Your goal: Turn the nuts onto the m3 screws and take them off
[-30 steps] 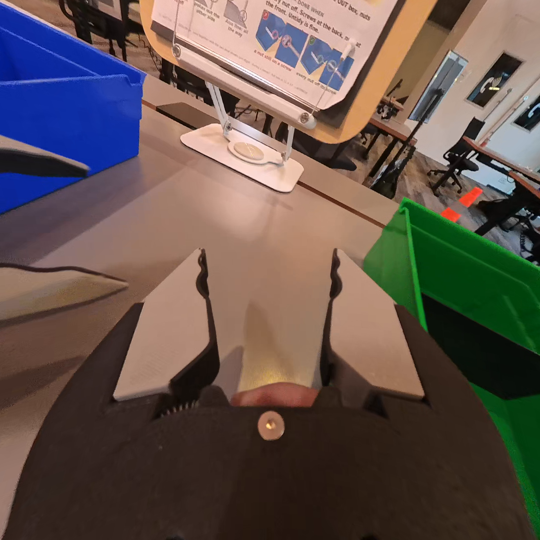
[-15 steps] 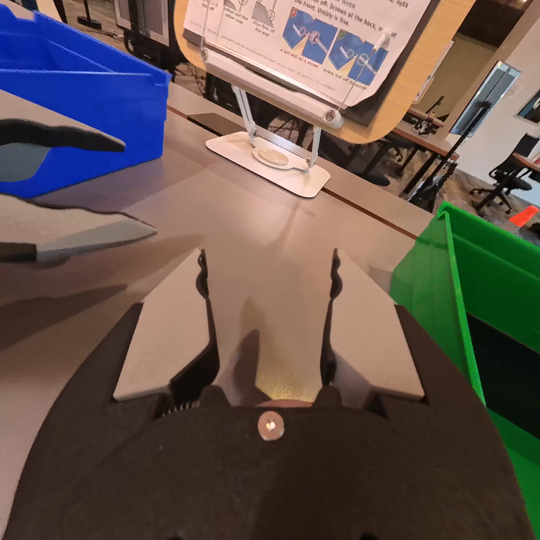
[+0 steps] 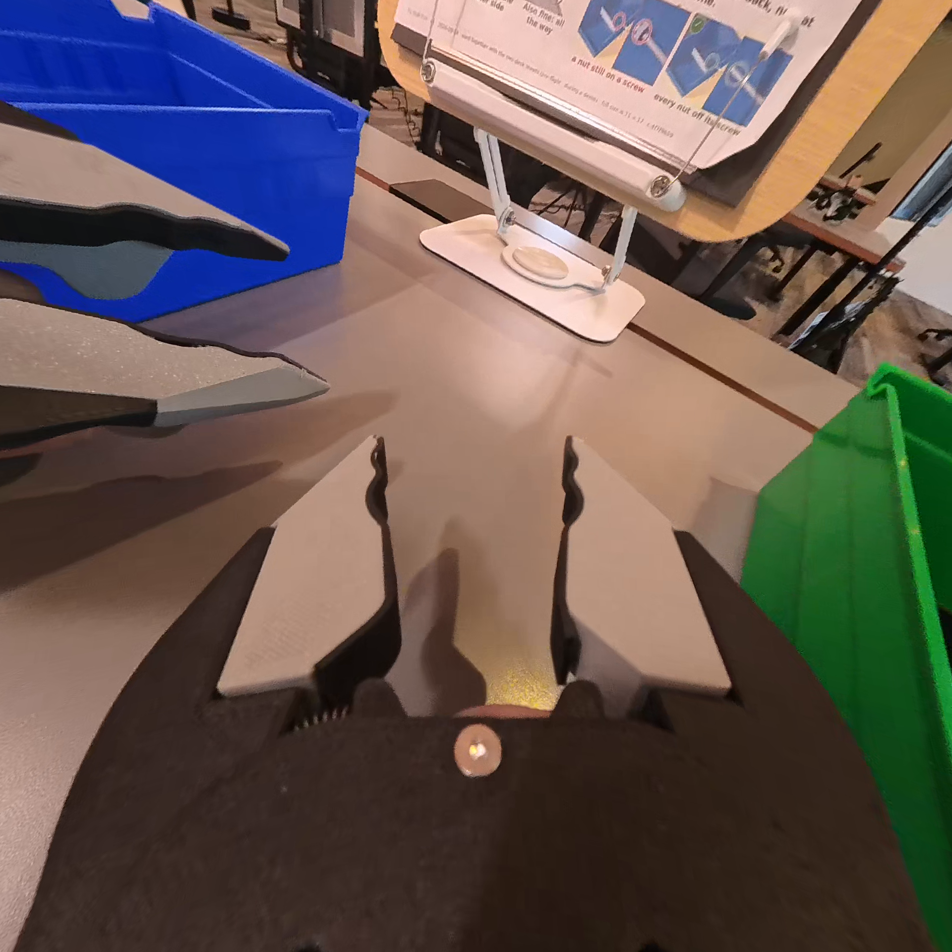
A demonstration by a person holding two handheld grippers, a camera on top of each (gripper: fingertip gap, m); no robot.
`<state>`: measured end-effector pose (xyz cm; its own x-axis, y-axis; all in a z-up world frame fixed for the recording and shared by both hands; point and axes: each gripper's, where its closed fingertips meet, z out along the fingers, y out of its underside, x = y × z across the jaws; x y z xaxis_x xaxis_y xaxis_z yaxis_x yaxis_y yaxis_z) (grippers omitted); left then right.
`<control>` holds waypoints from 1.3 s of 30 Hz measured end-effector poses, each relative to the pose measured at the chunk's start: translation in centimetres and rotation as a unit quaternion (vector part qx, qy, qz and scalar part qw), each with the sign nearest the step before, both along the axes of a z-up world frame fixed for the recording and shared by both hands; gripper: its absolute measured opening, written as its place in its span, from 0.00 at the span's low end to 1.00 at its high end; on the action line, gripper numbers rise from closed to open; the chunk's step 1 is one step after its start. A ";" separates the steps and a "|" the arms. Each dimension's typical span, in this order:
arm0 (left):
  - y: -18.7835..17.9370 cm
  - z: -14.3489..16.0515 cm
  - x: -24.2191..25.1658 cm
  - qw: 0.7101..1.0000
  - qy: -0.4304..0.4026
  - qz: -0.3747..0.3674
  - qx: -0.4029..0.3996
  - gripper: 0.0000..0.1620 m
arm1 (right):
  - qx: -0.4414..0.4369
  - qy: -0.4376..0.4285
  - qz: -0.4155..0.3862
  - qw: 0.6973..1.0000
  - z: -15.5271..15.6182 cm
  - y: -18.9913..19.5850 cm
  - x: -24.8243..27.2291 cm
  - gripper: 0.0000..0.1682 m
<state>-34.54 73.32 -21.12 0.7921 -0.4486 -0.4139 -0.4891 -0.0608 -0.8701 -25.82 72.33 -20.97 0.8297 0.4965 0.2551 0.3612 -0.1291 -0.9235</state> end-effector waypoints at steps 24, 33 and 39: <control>-0.9 -0.3 0.4 0.999 0.040 -0.006 0.017 0.36 | -0.006 0.007 0.000 1.000 0.0 -1.0 -0.1 0.35; -1.2 -0.8 1.1 0.996 0.081 -0.012 0.028 0.36 | -0.009 0.004 0.003 1.000 -0.2 -1.1 -0.1 0.35; -1.7 -0.6 1.4 0.998 0.050 -0.023 0.010 0.36 | -0.006 -0.004 0.004 1.000 -0.2 -1.2 -0.2 0.34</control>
<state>-33.11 71.67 -21.76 0.7253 -0.4747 -0.4986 -0.5749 -0.0194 -0.8180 -26.02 71.17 -21.18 0.8233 0.5069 0.2553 0.3696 -0.1374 -0.9190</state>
